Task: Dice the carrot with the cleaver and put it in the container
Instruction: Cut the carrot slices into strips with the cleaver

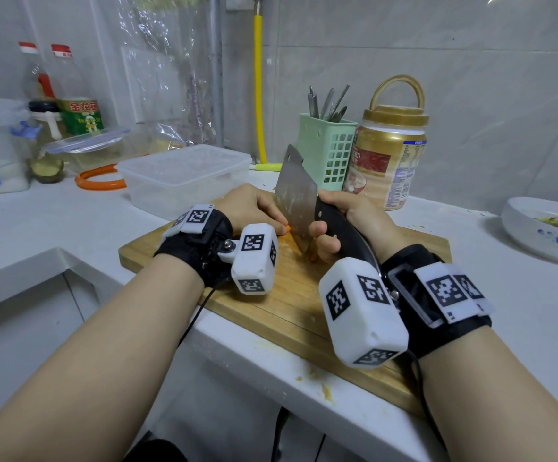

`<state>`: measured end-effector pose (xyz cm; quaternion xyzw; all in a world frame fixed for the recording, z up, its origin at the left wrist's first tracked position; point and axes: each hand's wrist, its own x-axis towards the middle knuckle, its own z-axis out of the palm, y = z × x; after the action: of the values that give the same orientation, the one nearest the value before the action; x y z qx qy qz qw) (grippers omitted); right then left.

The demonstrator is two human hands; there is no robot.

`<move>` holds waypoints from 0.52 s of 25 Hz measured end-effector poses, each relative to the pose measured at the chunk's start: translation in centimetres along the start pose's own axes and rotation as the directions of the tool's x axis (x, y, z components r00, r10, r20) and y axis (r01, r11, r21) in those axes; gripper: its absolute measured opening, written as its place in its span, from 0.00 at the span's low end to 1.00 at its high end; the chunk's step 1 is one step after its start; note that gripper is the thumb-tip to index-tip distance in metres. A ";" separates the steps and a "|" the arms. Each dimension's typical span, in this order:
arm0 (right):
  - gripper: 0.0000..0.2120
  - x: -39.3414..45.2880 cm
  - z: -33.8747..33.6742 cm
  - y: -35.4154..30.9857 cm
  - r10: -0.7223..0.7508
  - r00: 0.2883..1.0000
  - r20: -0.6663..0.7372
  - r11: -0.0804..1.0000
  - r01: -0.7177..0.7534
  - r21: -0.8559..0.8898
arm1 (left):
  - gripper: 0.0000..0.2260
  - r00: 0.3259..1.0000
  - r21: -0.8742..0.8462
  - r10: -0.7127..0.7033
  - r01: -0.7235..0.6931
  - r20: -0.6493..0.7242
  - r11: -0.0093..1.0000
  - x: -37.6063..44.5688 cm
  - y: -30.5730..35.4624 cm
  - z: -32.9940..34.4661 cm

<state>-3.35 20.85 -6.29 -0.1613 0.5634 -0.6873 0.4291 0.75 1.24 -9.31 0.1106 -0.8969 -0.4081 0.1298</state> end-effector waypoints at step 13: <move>0.11 0.5 0.7 -0.4 0.049 0.998 -0.048 0.998 -0.050 -0.034 | 0.05 1.000 0.022 -0.010 0.011 -0.017 1.000 0.0 0.0 0.0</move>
<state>-3.28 20.02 -5.78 -0.1385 0.5892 -0.6701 0.4296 0.73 1.27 -9.34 0.1201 -0.8995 -0.3981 0.1340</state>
